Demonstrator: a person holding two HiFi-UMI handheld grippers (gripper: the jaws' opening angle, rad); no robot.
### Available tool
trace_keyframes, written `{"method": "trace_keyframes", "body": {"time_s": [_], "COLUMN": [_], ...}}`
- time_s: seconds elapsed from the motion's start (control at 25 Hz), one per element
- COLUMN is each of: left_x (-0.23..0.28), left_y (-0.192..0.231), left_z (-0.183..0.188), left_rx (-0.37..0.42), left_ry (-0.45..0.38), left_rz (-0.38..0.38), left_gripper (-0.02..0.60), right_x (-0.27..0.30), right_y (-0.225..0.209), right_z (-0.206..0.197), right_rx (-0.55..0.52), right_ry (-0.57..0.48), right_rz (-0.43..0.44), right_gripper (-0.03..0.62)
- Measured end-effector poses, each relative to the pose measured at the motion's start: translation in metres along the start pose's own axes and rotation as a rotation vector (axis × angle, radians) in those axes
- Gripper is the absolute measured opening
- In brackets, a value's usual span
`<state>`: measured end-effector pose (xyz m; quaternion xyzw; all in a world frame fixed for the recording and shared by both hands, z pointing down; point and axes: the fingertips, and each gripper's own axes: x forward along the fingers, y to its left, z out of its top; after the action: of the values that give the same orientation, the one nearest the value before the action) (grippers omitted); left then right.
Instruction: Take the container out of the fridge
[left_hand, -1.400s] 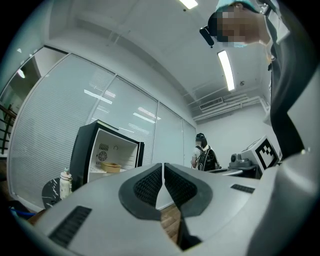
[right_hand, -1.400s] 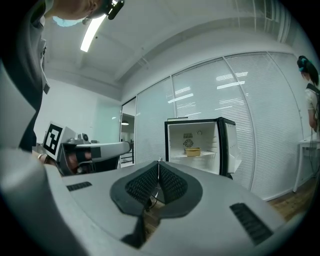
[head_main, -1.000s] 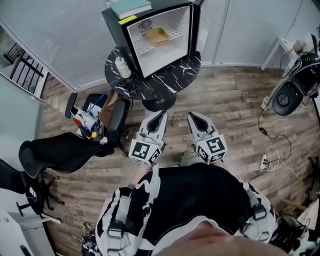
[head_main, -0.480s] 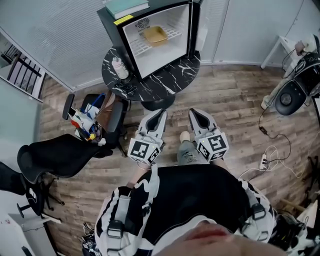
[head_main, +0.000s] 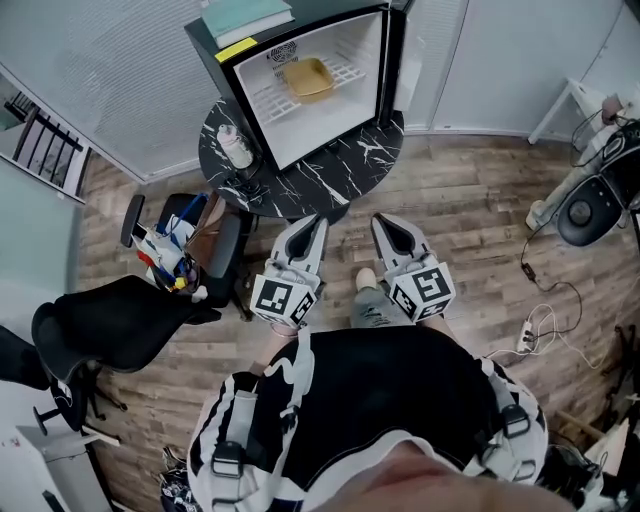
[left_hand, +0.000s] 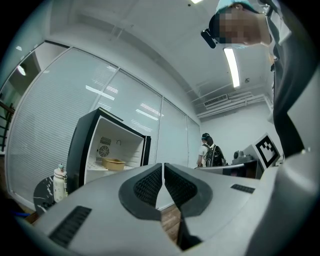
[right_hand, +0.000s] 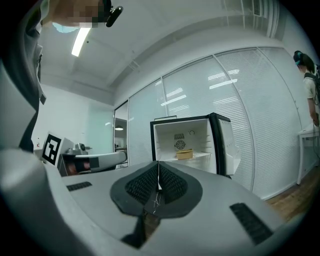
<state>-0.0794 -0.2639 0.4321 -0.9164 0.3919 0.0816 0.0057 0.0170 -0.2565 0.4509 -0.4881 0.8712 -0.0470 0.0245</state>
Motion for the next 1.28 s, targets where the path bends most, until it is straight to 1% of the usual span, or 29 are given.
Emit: {"method": "trace_keyframes", "body": {"time_s": [0.2,0.4,0.72,0.8,1.0,1.08,1.28], "left_x": [0.037,0.073,0.123,0.135,0.156,0.164,0.187], "left_y": [0.020,0.042,0.081,0.091,0.115,0.124,0.142], "left_z": [-0.001,-0.006,0.002,0.003,0.002,0.000,0.000], "left_rx": [0.008,0.007,0.012,0.015,0.014,0.013,0.017], "left_ry": [-0.006,-0.019,-0.029,-0.036,-0.039,-0.042,-0.053], "left_rz": [0.008,0.016,0.050,0.059,0.102,0.117,0.146], "left_gripper": [0.020,0.020,0.020,0.021,0.021,0.021,0.021], "right_x": [0.030,0.063,0.118,0.130,0.159,0.169,0.191], "right_y": [-0.025,-0.052,-0.083,-0.091,-0.109,-0.117,-0.139], "right_z": [0.005,0.001,0.026,0.028,0.030,0.031,0.034], "right_rx": [-0.004,0.016,-0.013,-0.003,-0.029,-0.022,-0.025], "right_ry": [-0.004,0.024,0.009,0.023,0.029,0.042,0.037], "right_rz": [0.022,0.043,0.097,0.106,0.139,0.147,0.159], "right_gripper": [0.012,0.012,0.012,0.011,0.011,0.012,0.012]}}
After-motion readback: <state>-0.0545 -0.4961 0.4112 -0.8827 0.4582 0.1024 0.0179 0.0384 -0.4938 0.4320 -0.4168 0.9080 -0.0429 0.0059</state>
